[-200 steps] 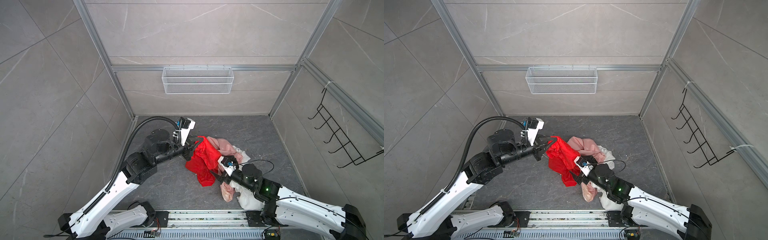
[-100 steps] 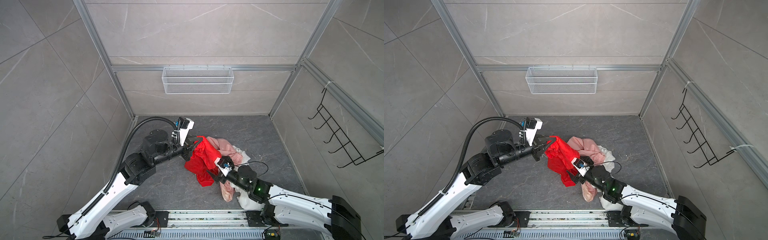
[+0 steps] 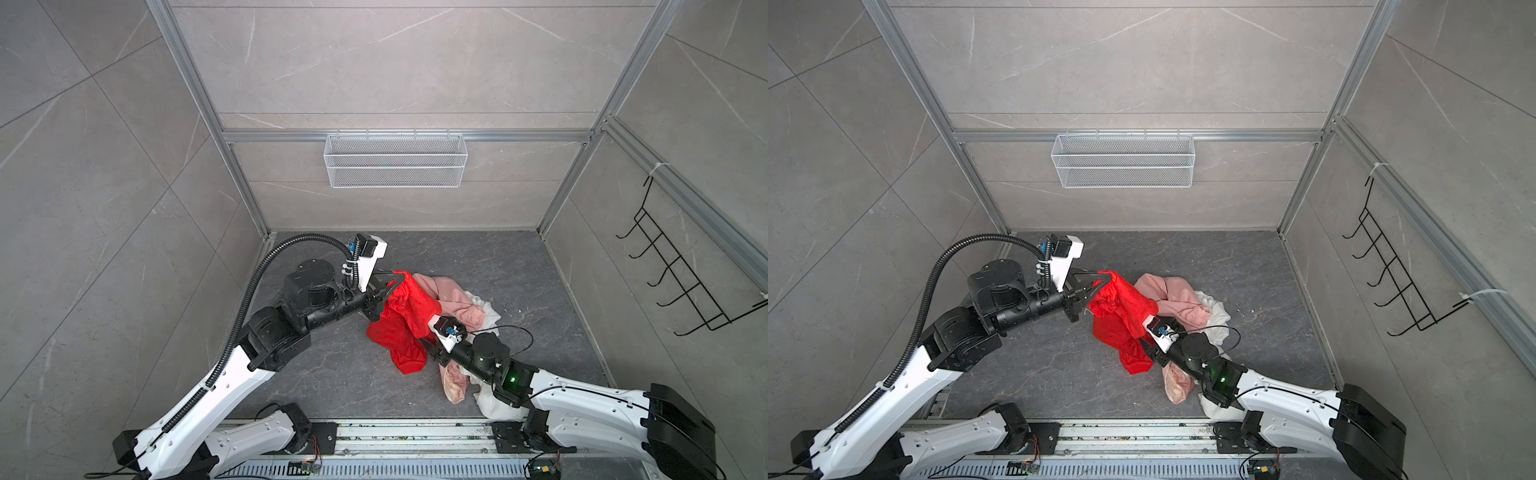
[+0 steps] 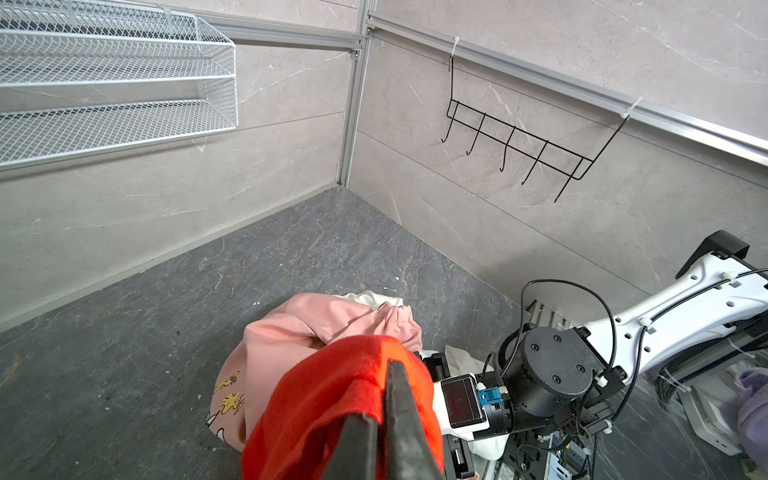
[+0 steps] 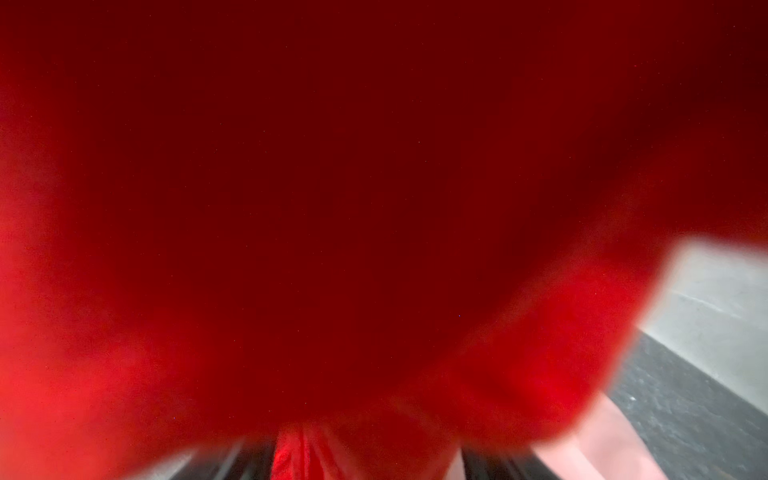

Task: Pick out a specific cloth from the pile
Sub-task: 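Hold the red cloth up with both grippers, stretching it between them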

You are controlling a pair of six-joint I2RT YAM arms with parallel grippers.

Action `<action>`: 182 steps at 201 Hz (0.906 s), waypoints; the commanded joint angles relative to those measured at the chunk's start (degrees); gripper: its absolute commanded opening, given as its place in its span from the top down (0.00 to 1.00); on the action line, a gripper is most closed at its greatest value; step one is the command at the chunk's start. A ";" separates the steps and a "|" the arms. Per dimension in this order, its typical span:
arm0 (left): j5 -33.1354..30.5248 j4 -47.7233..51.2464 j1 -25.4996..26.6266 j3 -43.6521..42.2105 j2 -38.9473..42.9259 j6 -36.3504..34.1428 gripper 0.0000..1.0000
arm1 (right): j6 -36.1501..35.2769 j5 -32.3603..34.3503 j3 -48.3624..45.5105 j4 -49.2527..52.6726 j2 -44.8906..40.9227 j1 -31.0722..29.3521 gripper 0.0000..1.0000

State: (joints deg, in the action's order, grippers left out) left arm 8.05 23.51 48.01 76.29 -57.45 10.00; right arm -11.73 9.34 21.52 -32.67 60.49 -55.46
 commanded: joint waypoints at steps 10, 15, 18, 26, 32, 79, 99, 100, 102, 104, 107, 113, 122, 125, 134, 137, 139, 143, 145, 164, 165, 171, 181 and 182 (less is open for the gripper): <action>0.19 -8.08 -0.02 3.60 2.34 -0.01 1.00 | 0.56 1.44 -0.81 -3.29 0.99 -0.24 0.42; 0.24 -8.06 0.00 3.60 2.29 0.05 1.00 | 0.64 1.47 -0.77 -3.33 1.03 -0.26 0.43; 0.27 -8.04 0.03 3.60 2.28 0.10 1.00 | 0.63 1.47 -0.78 -3.36 1.08 -0.28 0.45; 0.38 -8.04 -0.02 3.68 2.34 0.10 1.00 | 0.61 1.55 -0.86 -3.45 1.19 -0.27 0.49; 0.38 -8.06 -0.02 3.61 2.41 0.17 1.00 | 0.62 1.68 -0.85 -3.50 1.24 -0.26 0.51; 0.21 -8.17 -0.02 3.36 2.60 0.31 1.00 | 0.83 1.91 -0.95 -4.34 1.68 -0.26 0.63; -0.06 -8.13 0.02 3.18 2.74 0.28 1.00 | 0.98 1.52 -0.54 -3.79 1.25 -0.26 0.68; -0.06 -8.13 0.00 3.17 2.81 0.33 1.00 | 0.95 1.54 -0.53 -3.71 1.23 -0.26 0.68; -0.08 -8.13 -0.01 3.16 2.85 0.29 1.00 | 0.99 1.55 -0.45 -3.59 1.15 -0.26 0.69; -0.13 -8.13 0.00 3.16 2.87 0.29 1.00 | 1.00 1.49 -0.39 -3.51 1.09 -0.26 0.69; -0.14 -8.17 -0.02 3.16 2.85 0.28 1.00 | 1.00 1.43 -0.30 -3.31 0.97 -0.26 0.70; -0.21 -8.13 -0.02 3.07 2.95 0.26 1.00 | 1.01 1.38 -0.17 -2.91 0.74 -0.28 0.71; -0.15 -8.13 0.03 3.07 2.96 0.28 1.00 | 0.94 1.06 0.25 -2.00 0.41 -0.26 0.73; -0.19 -8.13 -0.01 3.07 2.96 0.25 1.00 | 0.92 0.97 0.42 -1.66 0.35 -0.25 0.74; -0.08 -8.13 0.00 3.07 2.96 0.27 1.00 | 0.83 0.64 0.92 -0.60 0.12 -0.26 0.76; -0.06 -8.13 0.00 3.07 2.96 0.26 1.00 | 0.83 0.59 1.10 -0.30 0.07 -0.21 0.77; -0.06 -8.13 -0.01 3.07 2.91 0.26 1.00 | 0.83 0.55 1.19 -0.12 0.00 -0.25 0.78; -0.08 -8.13 -0.02 3.07 2.90 0.26 1.00 | 0.82 0.42 1.35 0.16 -0.10 -0.28 0.78; -0.06 -8.13 0.00 3.03 2.88 0.28 1.00 | 0.87 0.35 1.45 0.24 -0.17 -0.31 0.79; -0.24 -8.13 -0.02 2.90 3.02 0.15 1.00 | 1.12 -0.03 2.03 1.04 -0.79 -0.26 0.82; -0.28 -8.13 -0.02 2.90 3.04 0.13 1.00 | 1.12 -0.03 2.08 1.08 -0.84 -0.26 0.82; -0.34 -8.13 -0.01 2.78 3.05 0.11 1.00 | 1.24 -0.19 2.34 1.31 -1.07 -0.26 0.82; -0.41 -8.17 -0.02 2.73 3.13 0.06 1.00 | 1.27 -0.69 2.93 2.12 -1.25 -0.26 0.84; -0.41 -8.19 -0.02 2.72 3.13 0.09 1.00 | 1.27 -0.76 3.01 2.23 -1.29 -0.26 0.84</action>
State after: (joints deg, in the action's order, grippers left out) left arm 8.03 22.94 48.01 76.29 -56.58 10.02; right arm -11.40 9.89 21.96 -32.75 60.71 -55.46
